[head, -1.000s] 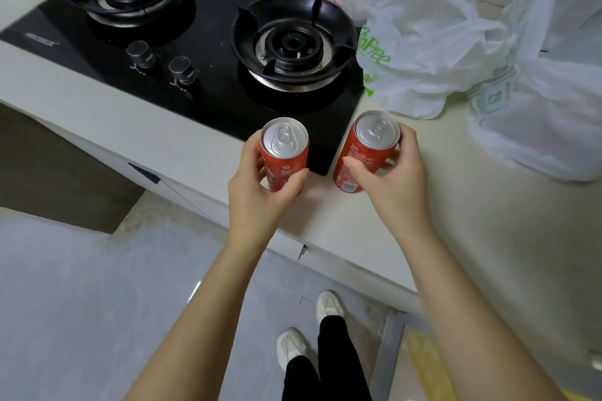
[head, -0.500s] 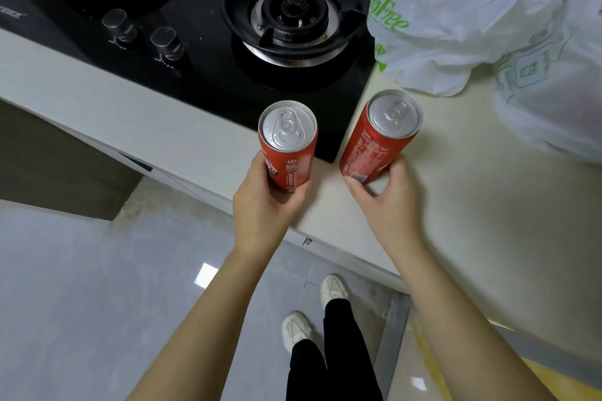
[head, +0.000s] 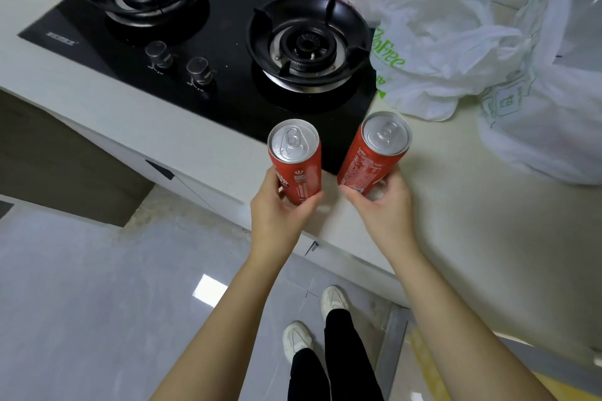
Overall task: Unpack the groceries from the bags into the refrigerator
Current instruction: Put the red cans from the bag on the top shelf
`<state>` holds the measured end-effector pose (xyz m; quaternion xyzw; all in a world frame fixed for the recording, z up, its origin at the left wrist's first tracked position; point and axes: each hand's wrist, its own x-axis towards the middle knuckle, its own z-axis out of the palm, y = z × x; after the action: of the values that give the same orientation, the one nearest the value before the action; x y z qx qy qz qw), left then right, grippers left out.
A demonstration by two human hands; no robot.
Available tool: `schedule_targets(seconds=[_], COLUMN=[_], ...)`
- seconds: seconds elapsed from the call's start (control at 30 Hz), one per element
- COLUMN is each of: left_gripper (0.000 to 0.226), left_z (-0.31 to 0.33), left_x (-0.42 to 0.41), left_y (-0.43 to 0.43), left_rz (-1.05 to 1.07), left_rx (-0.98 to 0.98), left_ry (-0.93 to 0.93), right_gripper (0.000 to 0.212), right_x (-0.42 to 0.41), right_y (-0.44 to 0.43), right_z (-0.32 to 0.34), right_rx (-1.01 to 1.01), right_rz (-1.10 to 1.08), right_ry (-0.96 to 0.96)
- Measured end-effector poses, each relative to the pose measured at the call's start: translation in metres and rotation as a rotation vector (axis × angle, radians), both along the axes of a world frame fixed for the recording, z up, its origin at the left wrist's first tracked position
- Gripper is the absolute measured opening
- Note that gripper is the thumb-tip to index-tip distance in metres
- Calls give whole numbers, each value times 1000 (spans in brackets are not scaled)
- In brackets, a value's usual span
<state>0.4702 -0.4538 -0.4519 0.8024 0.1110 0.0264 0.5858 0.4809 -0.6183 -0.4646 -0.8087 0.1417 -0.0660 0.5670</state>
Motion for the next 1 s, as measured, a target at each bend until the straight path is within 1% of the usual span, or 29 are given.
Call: schedule_targets(seconds=[0.17, 0.4, 0.57, 0.8, 1.0], left_gripper=[49, 51, 55, 56, 61], left_z=[41, 94, 111, 127, 143], left_x=[-10, -29, -49, -73, -83], left_y=[11, 26, 29, 34, 58], left_rz=[64, 148, 202, 286, 362], left_rx=[9, 31, 75, 8, 10], left_ry=[-83, -147, -187, -154, -204], right_gripper=[51, 50, 54, 50, 47], right_x=[-5, -14, -26, -43, -45], right_y=[12, 27, 30, 39, 58], right_z=[45, 95, 115, 131, 151], right_rx=[6, 87, 117, 104, 79], right_rz=[36, 31, 47, 90, 172], right_ry=[-83, -141, -133, -118, -162])
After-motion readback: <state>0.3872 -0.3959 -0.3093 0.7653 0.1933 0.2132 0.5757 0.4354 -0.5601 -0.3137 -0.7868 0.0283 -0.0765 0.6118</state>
